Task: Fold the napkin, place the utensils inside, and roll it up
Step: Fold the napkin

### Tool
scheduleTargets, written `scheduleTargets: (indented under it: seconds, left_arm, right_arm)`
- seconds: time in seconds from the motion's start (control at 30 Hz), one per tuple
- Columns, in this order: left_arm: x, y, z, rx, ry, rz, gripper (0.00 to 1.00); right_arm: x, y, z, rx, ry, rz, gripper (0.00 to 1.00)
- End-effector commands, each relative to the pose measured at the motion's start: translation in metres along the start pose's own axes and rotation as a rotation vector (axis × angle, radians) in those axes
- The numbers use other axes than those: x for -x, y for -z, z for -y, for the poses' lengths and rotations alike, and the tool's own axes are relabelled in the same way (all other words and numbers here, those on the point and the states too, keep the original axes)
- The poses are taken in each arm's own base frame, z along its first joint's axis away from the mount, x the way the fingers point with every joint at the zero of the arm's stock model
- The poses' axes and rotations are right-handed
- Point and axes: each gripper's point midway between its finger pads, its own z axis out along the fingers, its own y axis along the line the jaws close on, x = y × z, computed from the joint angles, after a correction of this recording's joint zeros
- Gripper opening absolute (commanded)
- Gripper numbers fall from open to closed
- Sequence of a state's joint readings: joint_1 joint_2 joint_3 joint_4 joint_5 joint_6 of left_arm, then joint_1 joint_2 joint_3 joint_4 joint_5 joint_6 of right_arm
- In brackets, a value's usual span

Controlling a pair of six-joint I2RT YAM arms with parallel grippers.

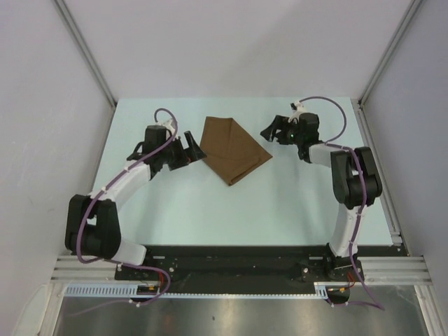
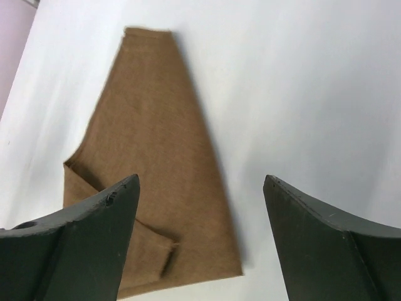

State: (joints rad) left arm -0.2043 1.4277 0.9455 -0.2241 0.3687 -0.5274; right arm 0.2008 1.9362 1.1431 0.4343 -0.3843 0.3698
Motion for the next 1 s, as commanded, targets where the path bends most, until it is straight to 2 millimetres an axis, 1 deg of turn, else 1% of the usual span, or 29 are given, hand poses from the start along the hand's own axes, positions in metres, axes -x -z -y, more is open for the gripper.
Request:
scheduleTargets:
  seconds: [0.0,0.03,0.07,0.1,0.13,0.17,0.2,0.27,0.3,0.33,0.37,0.4,0.47,0.5,0.53,0.57,0.6,0.63,0.67,0.7,0.73,0.77,0.83,0.87,0.9,0.93,0.97]
  left_arm:
    - [0.008,-0.023,0.021,-0.064,0.073,0.054,1.00]
    - [0.012,-0.026,0.026,-0.076,0.082,0.059,1.00]
    - [0.010,-0.031,0.027,-0.079,0.082,0.049,1.00]
    - [0.011,-0.033,0.029,-0.081,0.081,0.047,1.00]
    - [0.015,-0.034,0.032,-0.085,0.071,0.051,1.00]
    - [0.014,-0.036,0.029,-0.074,0.073,0.039,1.00]
    - [0.015,-0.037,0.030,-0.072,0.067,0.037,1.00]
    - [0.019,-0.034,0.032,-0.068,0.045,0.035,1.00]
    - [0.020,-0.032,0.033,-0.070,0.037,0.034,1.00]
    - [0.024,-0.030,0.035,-0.070,0.017,0.039,1.00]
    - [0.022,-0.027,0.035,-0.065,0.013,0.026,1.00]
    - [0.026,-0.021,0.039,-0.070,-0.007,0.035,1.00]
    - [0.024,-0.015,0.041,-0.073,-0.016,0.029,1.00]
    - [0.025,-0.011,0.043,-0.077,-0.023,0.032,1.00]
    - [0.027,-0.005,0.047,-0.089,-0.041,0.040,1.00]
    - [0.025,-0.001,0.047,-0.094,-0.041,0.026,1.00]
    - [0.025,0.002,0.047,-0.098,-0.046,0.022,1.00]
    - [0.026,0.008,0.049,-0.104,-0.060,0.019,1.00]
    - [0.027,0.011,0.048,-0.105,-0.062,0.014,1.00]
    - [0.030,0.015,0.048,-0.107,-0.067,0.021,1.00]
    - [0.030,0.020,0.047,-0.106,-0.078,0.020,1.00]
    - [0.035,0.023,0.043,-0.100,-0.074,0.030,1.00]
    - [0.040,0.029,0.040,-0.093,-0.085,0.044,1.00]
    - [0.046,0.034,0.037,-0.088,-0.082,0.065,1.00]
    - [0.048,0.036,0.035,-0.082,-0.082,0.072,1.00]
    - [0.052,0.039,0.031,-0.076,-0.078,0.089,1.00]
    - [0.055,0.042,0.031,-0.078,-0.080,0.100,1.00]
  right_arm:
    - [-0.033,-0.007,0.011,0.102,-0.141,-0.133,0.84]
    - [-0.037,-0.008,0.012,0.110,-0.146,-0.141,0.83]
    - [-0.041,-0.008,0.014,0.108,-0.153,-0.149,0.82]
    - [-0.048,-0.009,0.017,0.108,-0.167,-0.163,0.80]
    - [-0.051,-0.010,0.016,0.121,-0.174,-0.170,0.78]
    - [-0.054,-0.010,0.015,0.128,-0.183,-0.176,0.77]
    - [-0.060,-0.009,0.014,0.136,-0.204,-0.189,0.75]
    - [-0.062,-0.007,0.013,0.143,-0.212,-0.187,0.73]
    - [-0.068,-0.006,0.013,0.144,-0.231,-0.201,0.70]
    - [-0.069,-0.005,0.013,0.150,-0.238,-0.202,0.67]
    - [-0.071,-0.005,0.010,0.163,-0.245,-0.210,0.65]
    - [-0.077,-0.003,0.008,0.174,-0.259,-0.226,0.59]
    - [-0.083,0.000,0.004,0.179,-0.277,-0.248,0.53]
    - [-0.086,0.001,0.004,0.168,-0.280,-0.255,0.47]
    - [-0.095,0.005,0.006,0.150,-0.290,-0.274,0.42]
    - [-0.096,0.009,0.003,0.142,-0.284,-0.272,0.37]
    - [-0.097,0.011,0.004,0.123,-0.283,-0.268,0.26]
    - [-0.107,0.017,0.005,0.114,-0.297,-0.287,0.20]
    - [-0.104,0.021,-0.001,0.116,-0.310,-0.282,0.13]
    - [-0.104,0.024,-0.003,0.116,-0.319,-0.276,0.00]
    - [-0.103,0.027,-0.004,0.110,-0.331,-0.258,0.00]
    - [-0.106,0.037,-0.010,0.100,-0.368,-0.256,0.00]
    - [-0.108,0.045,-0.013,0.058,-0.383,-0.233,0.00]
    - [-0.124,0.054,-0.012,0.023,-0.401,-0.253,0.00]
    - [-0.121,0.058,-0.023,0.002,-0.392,-0.232,0.00]
    - [-0.125,0.063,-0.026,-0.017,-0.392,-0.233,0.00]
    - [-0.141,0.071,-0.027,-0.049,-0.400,-0.257,0.00]
